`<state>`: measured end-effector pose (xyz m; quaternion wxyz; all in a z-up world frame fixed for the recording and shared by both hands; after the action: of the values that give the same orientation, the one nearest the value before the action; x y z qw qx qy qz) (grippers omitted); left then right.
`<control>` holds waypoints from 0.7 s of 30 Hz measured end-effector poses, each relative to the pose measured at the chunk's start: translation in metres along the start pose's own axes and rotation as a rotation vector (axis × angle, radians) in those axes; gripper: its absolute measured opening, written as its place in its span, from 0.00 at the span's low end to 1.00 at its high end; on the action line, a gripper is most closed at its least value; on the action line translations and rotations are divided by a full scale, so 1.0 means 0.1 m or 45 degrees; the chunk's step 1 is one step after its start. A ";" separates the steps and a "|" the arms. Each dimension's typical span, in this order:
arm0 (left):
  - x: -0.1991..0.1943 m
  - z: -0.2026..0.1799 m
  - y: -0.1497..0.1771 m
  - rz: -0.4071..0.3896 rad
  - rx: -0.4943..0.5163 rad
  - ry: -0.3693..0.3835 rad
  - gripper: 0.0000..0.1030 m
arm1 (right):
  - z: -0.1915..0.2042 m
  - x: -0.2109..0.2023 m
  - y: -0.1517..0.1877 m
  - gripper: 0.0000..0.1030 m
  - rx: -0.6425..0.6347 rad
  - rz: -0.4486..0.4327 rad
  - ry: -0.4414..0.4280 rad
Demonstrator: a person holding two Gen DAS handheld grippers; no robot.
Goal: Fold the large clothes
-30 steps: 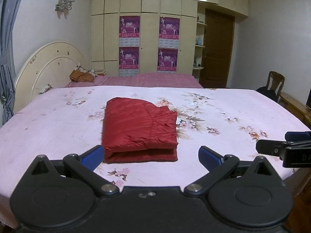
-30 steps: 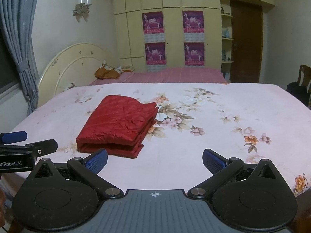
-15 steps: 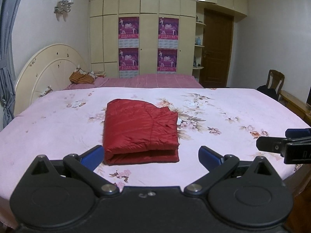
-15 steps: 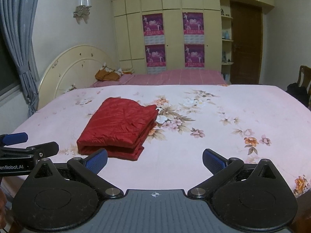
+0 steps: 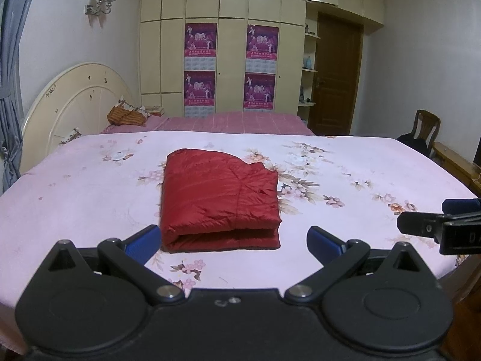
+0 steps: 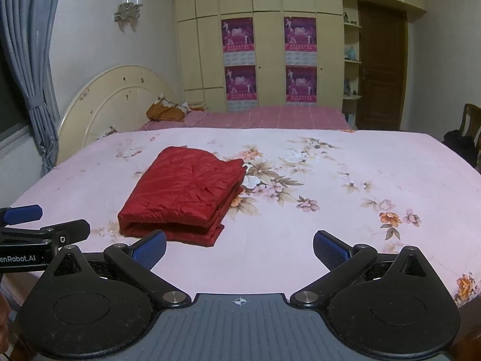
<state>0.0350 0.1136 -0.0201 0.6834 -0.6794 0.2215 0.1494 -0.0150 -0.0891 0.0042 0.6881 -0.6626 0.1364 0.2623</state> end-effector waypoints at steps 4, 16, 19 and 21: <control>0.00 0.00 0.00 0.002 -0.001 -0.001 1.00 | 0.01 0.00 -0.01 1.00 -0.006 -0.001 0.007; 0.03 0.02 -0.01 0.002 -0.004 0.005 1.00 | 0.03 0.02 -0.01 1.00 -0.008 0.011 0.000; 0.04 0.02 0.00 0.004 -0.002 0.005 1.00 | 0.02 0.02 -0.02 1.00 -0.003 0.008 -0.002; 0.05 0.02 0.00 0.005 0.000 0.008 1.00 | 0.01 0.03 -0.02 1.00 -0.003 0.009 0.002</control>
<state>0.0399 0.1154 -0.0227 0.6823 -0.6795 0.2251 0.1486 -0.0116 -0.0873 0.0047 0.6864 -0.6631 0.1389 0.2644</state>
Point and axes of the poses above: each gripper's, at about its wrist camera, not at the fingertips, and x roughly the way its jaws point, z to its left, y to its underside, the point moved 9 cm from there along x, roughly the way its jaws point, and after that the axes turned 1 degree about z, right-handed, at the moved point
